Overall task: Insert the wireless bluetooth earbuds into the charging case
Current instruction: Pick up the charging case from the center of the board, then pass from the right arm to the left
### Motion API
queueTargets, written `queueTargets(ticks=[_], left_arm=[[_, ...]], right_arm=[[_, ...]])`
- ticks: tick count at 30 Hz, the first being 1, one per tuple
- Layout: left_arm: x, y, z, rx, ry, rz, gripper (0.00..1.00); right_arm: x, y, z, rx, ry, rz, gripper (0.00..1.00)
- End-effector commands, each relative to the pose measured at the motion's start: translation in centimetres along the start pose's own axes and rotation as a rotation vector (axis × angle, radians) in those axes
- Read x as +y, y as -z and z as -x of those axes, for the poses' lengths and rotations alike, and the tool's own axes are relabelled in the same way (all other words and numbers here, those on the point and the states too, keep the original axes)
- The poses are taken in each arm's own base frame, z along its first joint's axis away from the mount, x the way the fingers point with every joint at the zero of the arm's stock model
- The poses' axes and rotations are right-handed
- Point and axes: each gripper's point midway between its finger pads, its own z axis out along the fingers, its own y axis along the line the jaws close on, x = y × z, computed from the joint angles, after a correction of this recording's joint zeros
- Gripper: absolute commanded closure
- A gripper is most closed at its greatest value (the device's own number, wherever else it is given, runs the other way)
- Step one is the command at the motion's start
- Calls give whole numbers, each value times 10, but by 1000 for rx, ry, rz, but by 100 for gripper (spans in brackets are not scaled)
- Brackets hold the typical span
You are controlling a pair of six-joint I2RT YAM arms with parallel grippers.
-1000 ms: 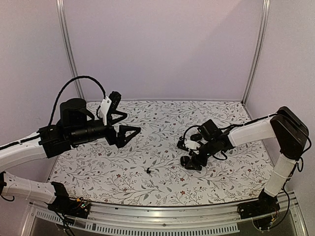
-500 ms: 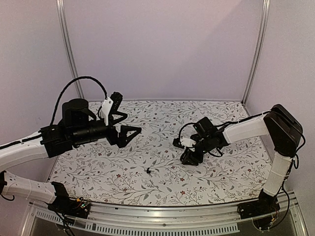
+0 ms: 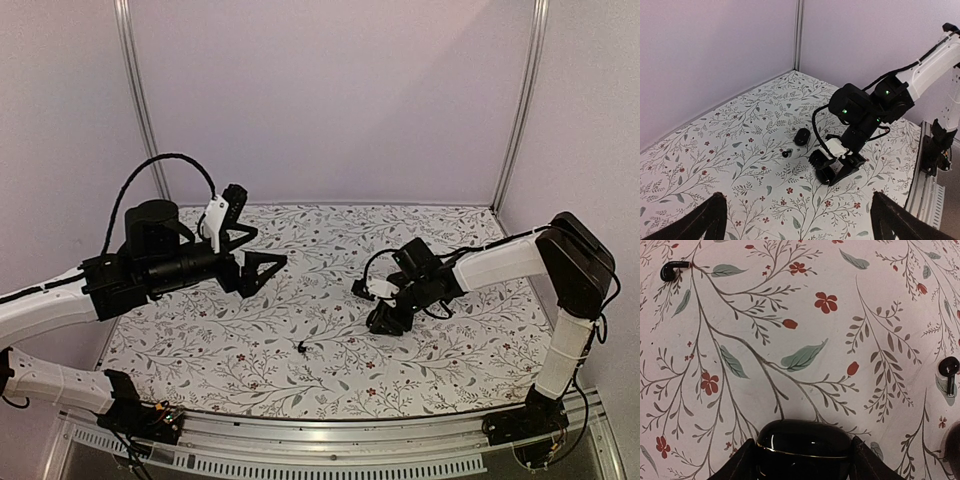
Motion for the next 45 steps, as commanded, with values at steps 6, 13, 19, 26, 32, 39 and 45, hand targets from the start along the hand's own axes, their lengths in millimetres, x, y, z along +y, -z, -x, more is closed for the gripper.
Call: queueTargets(ticks=[6,13,19,26,32,39,45], left_arm=[[12,-2,18,-64,23,58,0],[26,-4,10,-62,96,121,0],[31,-12,-5,-30,162,110,4],[24,-27,-25,-2,260,1,17],[-3,-48,-31,48,328,-170,32],[-27,-63,-30,93,358,-294,35],[-44,-71,-36,124,394,-375,39]], right_arm=[[4,6,2,5,-9,-19,44],[-2,21,21,-68,9,-55,46],[-3,39,43,-152,31,-78,46],[18,72,86,-300,131,-98,46],[50,100,130,-422,278,-158,47],[70,112,157,-459,387,-259,46],[80,123,171,-494,432,-314,46]])
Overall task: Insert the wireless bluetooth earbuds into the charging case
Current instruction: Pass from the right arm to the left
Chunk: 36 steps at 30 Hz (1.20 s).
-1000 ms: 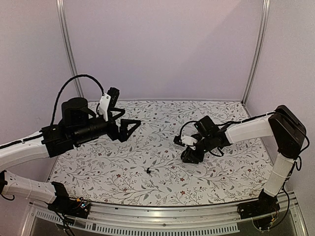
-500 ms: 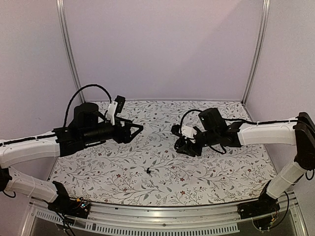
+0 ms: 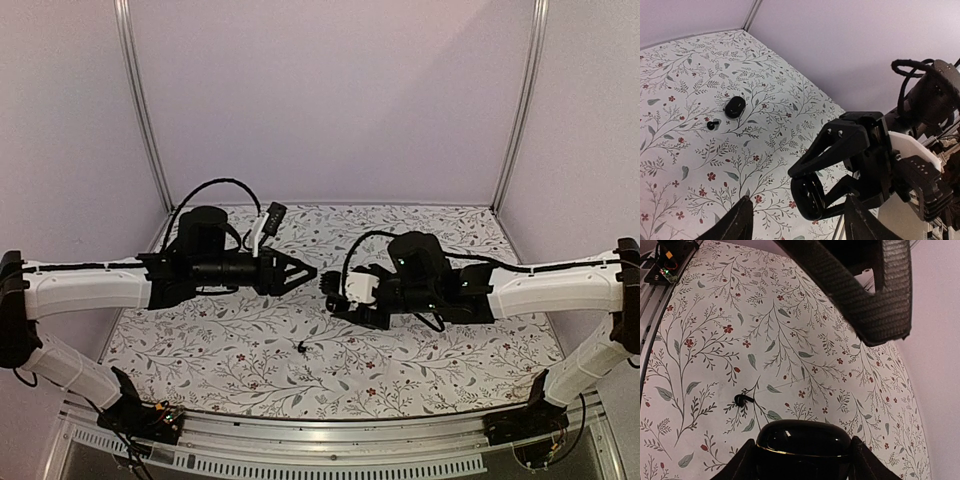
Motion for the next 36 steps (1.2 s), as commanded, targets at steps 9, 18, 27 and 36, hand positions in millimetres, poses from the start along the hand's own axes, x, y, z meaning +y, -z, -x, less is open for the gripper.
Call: queueTargets(ticks=[9,18,27,36], left_arm=[[-26,-25,-5,42,9,-107,44],[-33,-38,-13,83,-1,-120,52],[-35,-46,-16,102,-9,-123,65],[-38,-42,-10,86,-23,-118,84]], right_arm=[[-26,18,36,-63,60,-158,46],[-30,23,42,-76,66,-189,47],[-34,24,42,-69,67,-215,47],[-42,30,43,-72,60,-269,36]])
